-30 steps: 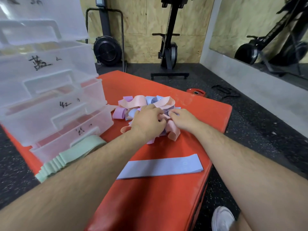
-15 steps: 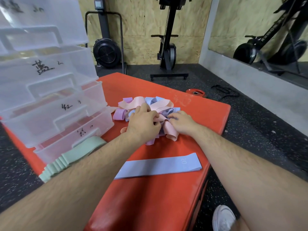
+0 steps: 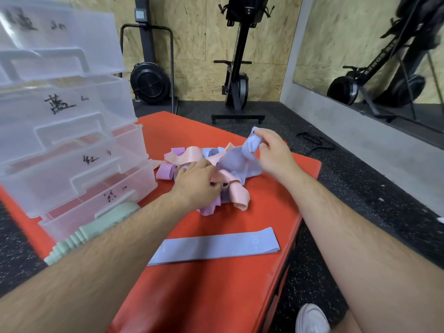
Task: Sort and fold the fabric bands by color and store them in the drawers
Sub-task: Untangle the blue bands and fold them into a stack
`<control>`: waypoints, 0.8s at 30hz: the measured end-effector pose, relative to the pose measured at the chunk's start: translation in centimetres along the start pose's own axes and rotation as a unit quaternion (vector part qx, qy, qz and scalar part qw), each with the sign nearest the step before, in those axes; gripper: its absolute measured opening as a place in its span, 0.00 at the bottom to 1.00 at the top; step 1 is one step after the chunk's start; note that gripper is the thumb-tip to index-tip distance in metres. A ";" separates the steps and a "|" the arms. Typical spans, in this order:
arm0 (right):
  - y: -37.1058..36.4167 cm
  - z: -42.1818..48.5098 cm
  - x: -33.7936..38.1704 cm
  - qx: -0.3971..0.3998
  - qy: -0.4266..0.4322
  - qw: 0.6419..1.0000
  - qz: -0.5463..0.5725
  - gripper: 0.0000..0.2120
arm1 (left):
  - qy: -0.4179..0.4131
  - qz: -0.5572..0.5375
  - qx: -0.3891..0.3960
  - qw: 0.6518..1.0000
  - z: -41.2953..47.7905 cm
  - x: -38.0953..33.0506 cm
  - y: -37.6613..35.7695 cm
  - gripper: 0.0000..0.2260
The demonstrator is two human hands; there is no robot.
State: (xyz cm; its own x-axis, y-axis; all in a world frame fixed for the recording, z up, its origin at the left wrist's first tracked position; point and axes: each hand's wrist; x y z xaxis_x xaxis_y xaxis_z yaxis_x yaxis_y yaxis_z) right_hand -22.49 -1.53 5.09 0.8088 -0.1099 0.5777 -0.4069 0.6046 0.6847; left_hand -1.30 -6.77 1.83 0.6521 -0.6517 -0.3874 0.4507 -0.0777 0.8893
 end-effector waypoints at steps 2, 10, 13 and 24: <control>1.6 0.1 1.7 -0.032 0.015 0.999 0.034 0.21 | 0.014 -0.009 0.006 1.000 0.0 0.2 0.4 0.16; 5.8 -1.4 6.6 -0.056 0.039 0.994 0.088 0.16 | -0.001 -0.334 -0.179 0.926 -1.1 -2.5 4.1 0.10; 4.9 -2.5 6.8 -0.030 0.056 0.996 0.060 0.15 | 0.005 -0.511 -0.120 0.851 -1.9 -4.5 5.4 0.15; 3.0 -5.4 8.0 0.002 0.066 0.996 0.055 0.10 | 0.033 -0.465 -0.185 0.865 -3.0 -4.0 5.5 0.03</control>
State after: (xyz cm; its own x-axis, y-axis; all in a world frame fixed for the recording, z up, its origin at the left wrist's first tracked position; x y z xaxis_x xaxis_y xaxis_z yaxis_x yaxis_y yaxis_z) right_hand -14.92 3.62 9.35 0.8074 0.0619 0.5868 -0.4983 0.6041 0.6219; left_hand 0.39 -2.37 7.53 -0.0689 -0.3926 -0.9171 0.9553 -0.2909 0.0528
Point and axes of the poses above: each hand's wrist, its own z-axis towards the middle knuckle, its own y-axis out of the back of the hand, x = y × z, and after that the axes turned 9 degrees about -z, right-handed
